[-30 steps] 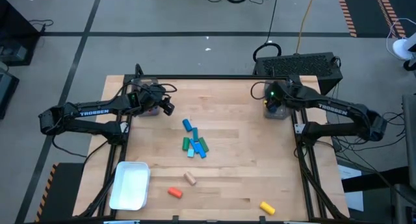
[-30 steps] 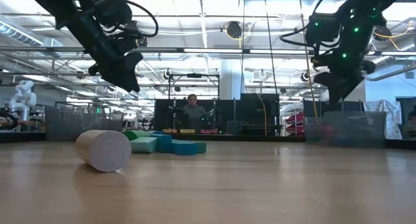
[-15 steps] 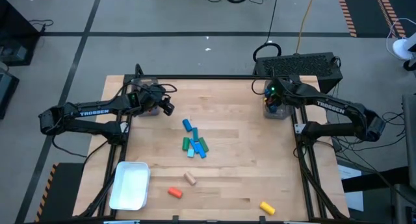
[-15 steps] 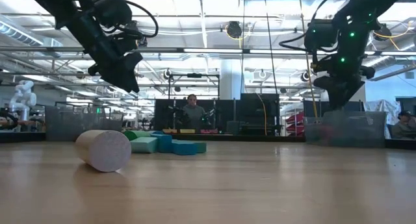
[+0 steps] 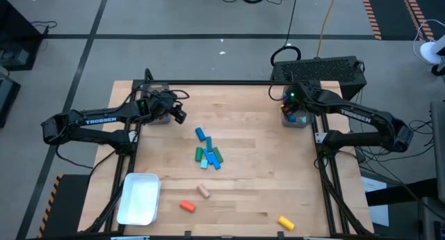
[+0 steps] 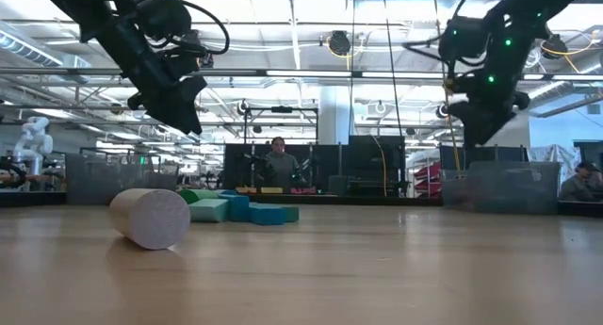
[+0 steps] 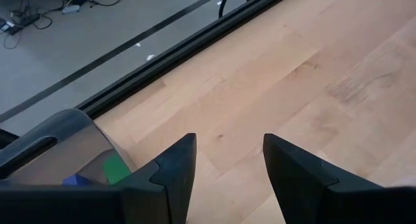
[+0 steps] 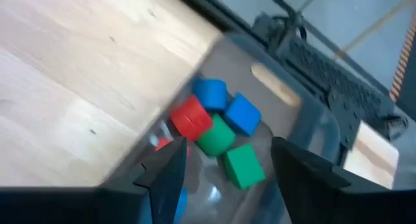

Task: Sort blocks by size
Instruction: Put the blue cylindrical block into the white bin

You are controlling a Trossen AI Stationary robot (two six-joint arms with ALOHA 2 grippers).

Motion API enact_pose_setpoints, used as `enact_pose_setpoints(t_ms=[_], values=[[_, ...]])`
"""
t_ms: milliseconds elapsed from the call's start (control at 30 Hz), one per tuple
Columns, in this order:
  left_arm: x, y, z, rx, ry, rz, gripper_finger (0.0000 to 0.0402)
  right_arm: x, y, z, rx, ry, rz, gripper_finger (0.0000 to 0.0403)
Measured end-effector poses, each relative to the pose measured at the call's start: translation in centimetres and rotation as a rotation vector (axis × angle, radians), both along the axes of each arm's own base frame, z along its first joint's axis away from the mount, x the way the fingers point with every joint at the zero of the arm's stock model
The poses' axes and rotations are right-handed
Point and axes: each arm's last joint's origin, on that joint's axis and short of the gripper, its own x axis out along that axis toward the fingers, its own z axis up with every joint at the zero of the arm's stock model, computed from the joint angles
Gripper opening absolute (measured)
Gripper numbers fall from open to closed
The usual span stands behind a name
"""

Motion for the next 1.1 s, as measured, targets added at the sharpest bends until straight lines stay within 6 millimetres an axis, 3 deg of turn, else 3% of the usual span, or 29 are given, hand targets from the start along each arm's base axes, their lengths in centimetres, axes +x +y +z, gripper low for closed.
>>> enact_pose_setpoints(t_ms=[300,633,1100], values=[[0.0,0.0,0.1,0.024,0.012,-0.012,0.0183,2.2,1.3,1.4,0.056,-0.229,0.216,0.0211],[0.0,0.1,0.1,0.026,0.015,-0.011,0.0183,5.5,4.2,2.4,0.017,-0.406,0.440,0.0210],[0.2,0.0,0.1,0.012,-0.002,-0.027,0.0183,12.6,7.9,-0.4,0.007,-0.511,0.745,0.0210]])
